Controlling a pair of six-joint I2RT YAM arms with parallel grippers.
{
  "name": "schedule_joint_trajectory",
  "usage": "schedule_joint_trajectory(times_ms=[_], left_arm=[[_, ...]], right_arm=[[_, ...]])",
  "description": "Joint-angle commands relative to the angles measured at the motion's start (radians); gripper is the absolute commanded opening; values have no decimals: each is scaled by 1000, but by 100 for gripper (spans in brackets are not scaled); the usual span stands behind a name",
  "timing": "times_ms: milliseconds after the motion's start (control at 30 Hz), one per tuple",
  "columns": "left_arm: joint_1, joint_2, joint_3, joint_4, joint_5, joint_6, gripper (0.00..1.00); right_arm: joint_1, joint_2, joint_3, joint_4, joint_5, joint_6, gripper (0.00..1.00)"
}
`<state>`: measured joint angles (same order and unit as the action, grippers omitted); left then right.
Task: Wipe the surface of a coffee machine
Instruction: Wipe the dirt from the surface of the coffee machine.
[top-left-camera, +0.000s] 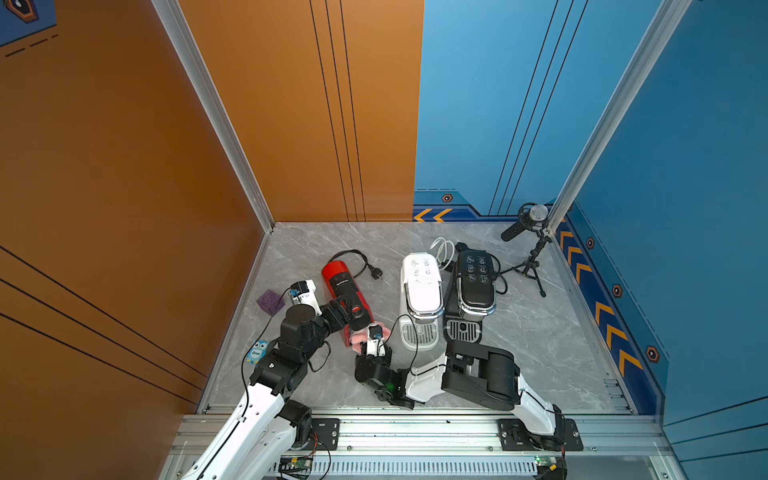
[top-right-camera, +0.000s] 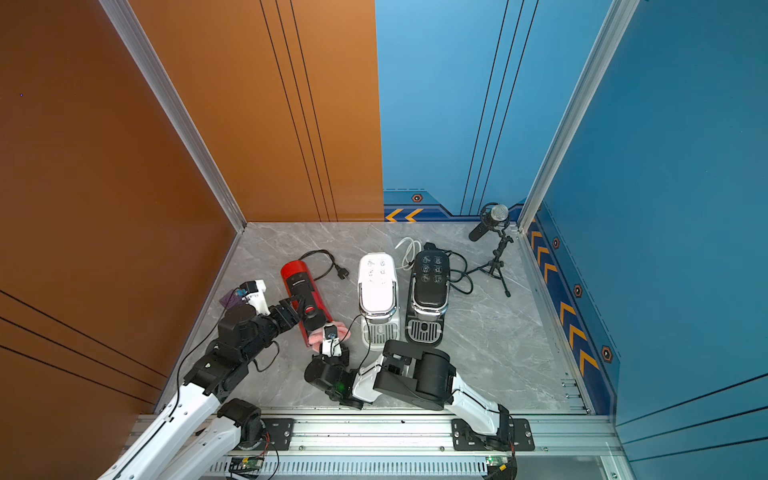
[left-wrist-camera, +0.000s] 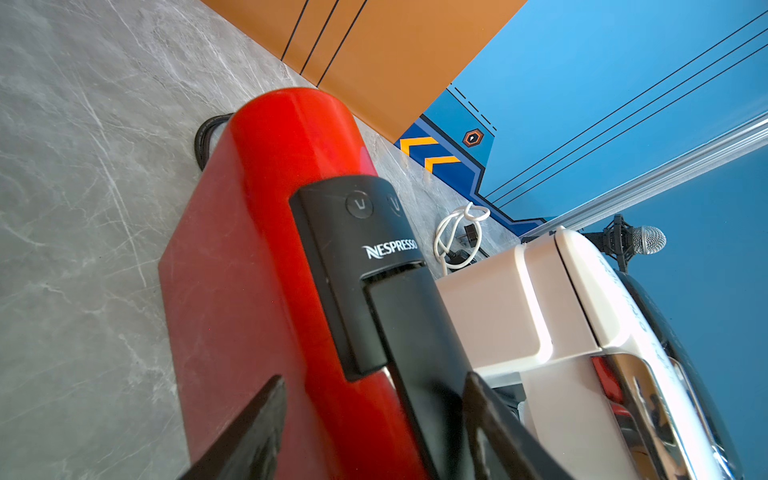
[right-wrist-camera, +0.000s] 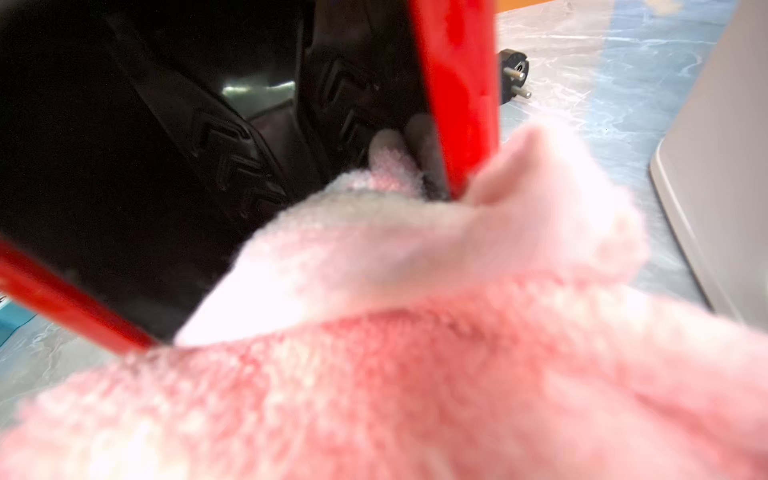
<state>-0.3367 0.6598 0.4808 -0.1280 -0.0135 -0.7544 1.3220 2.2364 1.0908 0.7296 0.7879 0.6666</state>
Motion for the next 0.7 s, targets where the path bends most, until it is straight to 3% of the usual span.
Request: schedule_joint_trajectory(times_ms=[0,267,667], left_arm=[[10,15,-62,-246,15,22,67],[30,4,-56,-252,30,22,67],[56,22,-57,-252,46,22,67]], right_arm=[[-17,-5,-34,-76,28,-89,0],[-9,-135,-77,49,11,-207,0],[-45,-87,0,99,-72,-224,0]])
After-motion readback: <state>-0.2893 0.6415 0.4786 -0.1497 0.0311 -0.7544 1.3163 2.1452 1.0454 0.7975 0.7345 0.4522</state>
